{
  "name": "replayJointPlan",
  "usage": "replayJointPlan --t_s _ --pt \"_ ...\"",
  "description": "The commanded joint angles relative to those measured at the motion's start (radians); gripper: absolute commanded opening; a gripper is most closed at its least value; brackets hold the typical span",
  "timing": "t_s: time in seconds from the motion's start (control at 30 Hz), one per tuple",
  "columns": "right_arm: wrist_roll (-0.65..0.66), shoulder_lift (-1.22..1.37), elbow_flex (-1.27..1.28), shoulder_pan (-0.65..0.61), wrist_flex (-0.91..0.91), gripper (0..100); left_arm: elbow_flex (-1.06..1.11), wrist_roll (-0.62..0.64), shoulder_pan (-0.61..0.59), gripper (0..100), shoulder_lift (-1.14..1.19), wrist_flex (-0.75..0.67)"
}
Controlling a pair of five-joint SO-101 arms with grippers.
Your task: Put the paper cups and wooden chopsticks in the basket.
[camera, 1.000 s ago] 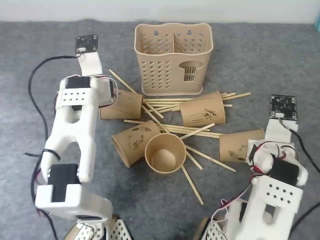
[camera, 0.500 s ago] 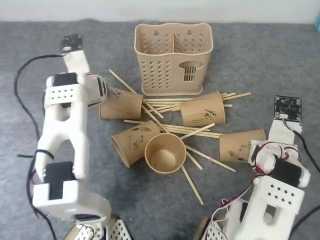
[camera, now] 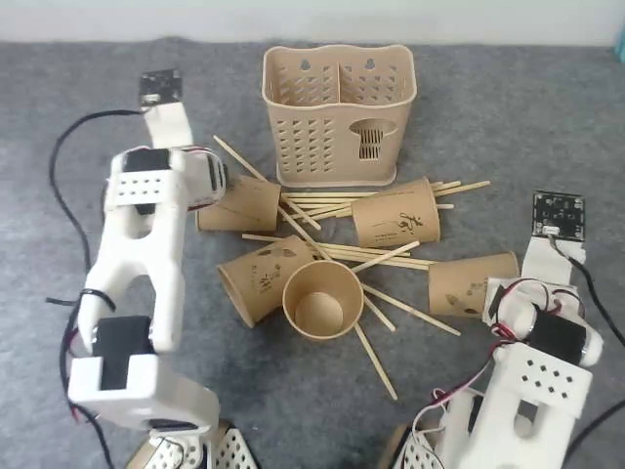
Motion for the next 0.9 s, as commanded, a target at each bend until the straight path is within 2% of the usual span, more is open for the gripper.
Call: replayJointPlan --t_s 0.0,0.13,0.27,0.63,0.87 --pt "-0.009 -0.007 -0.008 0.005 -0.024 22.7 0.068 0.0 0.057 14 0.023 -0.026" --pt "-0.009 -0.007 -0.008 0.005 -0.022 22.7 0.082 0.0 0.046 9 0.023 -0.032" --pt "-0.011 -0.007 -0.008 0.005 -0.022 22.7 0.084 0.0 0.043 1 0.023 -0.031" --pt "-0.012 -0.007 -0.008 0.005 -0.024 22.7 0.064 0.005 0.028 1 0.008 -0.02" --pt "-0.048 -0.007 -0.006 0.005 -0.033 22.7 -0.053 0.005 -0.069 1 -0.189 0.147"
